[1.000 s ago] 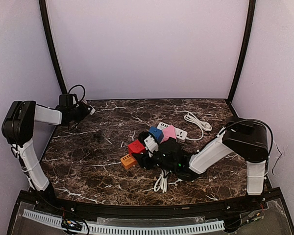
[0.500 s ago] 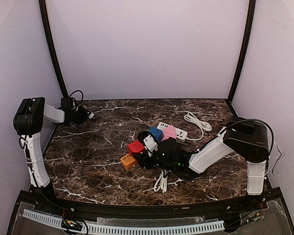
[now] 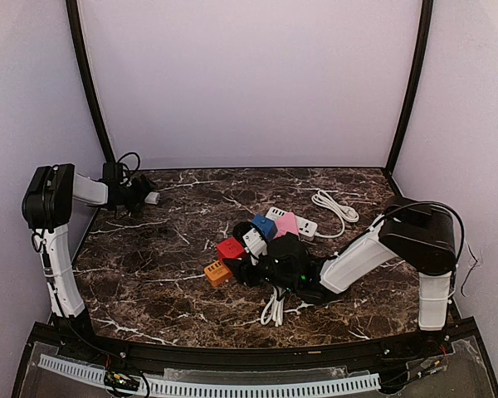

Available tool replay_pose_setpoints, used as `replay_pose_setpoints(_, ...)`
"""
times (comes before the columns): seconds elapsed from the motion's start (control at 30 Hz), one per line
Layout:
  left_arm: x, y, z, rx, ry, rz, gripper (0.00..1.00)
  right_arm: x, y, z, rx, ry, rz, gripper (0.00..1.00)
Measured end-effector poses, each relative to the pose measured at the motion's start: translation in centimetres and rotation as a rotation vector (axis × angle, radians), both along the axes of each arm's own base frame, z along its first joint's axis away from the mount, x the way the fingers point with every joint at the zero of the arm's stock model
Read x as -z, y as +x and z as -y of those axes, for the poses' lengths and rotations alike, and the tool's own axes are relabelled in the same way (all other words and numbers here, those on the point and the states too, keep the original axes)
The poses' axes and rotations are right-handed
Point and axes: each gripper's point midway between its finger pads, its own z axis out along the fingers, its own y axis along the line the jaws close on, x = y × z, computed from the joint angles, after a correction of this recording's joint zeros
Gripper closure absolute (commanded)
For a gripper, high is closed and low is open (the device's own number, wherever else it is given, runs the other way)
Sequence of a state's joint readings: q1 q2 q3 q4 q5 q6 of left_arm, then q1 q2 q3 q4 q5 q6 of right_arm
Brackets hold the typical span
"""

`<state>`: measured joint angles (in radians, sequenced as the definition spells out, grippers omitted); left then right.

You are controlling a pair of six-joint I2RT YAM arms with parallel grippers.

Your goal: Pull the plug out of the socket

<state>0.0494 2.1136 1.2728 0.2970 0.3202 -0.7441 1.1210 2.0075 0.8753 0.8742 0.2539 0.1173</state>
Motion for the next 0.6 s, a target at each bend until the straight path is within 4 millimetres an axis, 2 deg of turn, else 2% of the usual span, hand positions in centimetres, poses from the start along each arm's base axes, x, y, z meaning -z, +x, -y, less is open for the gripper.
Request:
replay_pose_setpoints(0.07,-0.2,-0.5,-0.2,-0.003,0.014,-0.008,0.06,0.0,0.0,0.0,0.000,-0.002,-0.001,0.67)
replay_pose_setpoints(0.17,-0.5,-1.9,0.0,0.008,0.047,-0.026,0.02,0.0,0.0,0.0,0.000,-0.004,-0.002,0.43)
replay_pose_setpoints(0.27,-1.8,-3.4,0.4,0.020,0.108,-0.023,0.01,0.0,0.0,0.0,0.001,-0.007,-0.004,0.28)
replay_pose_setpoints(0.33,-3.4,-4.4,1.8,0.050,0.151,0.000,0.01,-0.1,0.1,0.1,0.004,-0.011,-0.007,0.21)
replay_pose_setpoints(0.4,-5.9,-5.4,4.1,0.102,0.196,0.051,0.01,0.2,0.1,0.4,0.009,-0.030,-0.015,0.16)
replay_pose_setpoints(0.47,-7.5,-6.5,5.9,0.143,0.222,0.090,0.01,0.6,0.1,0.7,0.014,-0.052,-0.025,0.12)
replay_pose_setpoints(0.53,-8.5,-7.7,7.7,0.188,0.242,0.119,0.01,1.1,0.1,1.0,0.016,-0.079,-0.035,0.02)
replay_pose_setpoints(0.6,-8.8,-9.4,9.6,0.240,0.263,0.131,0.01,1.1,0.1,1.1,0.017,-0.088,-0.044,0.01)
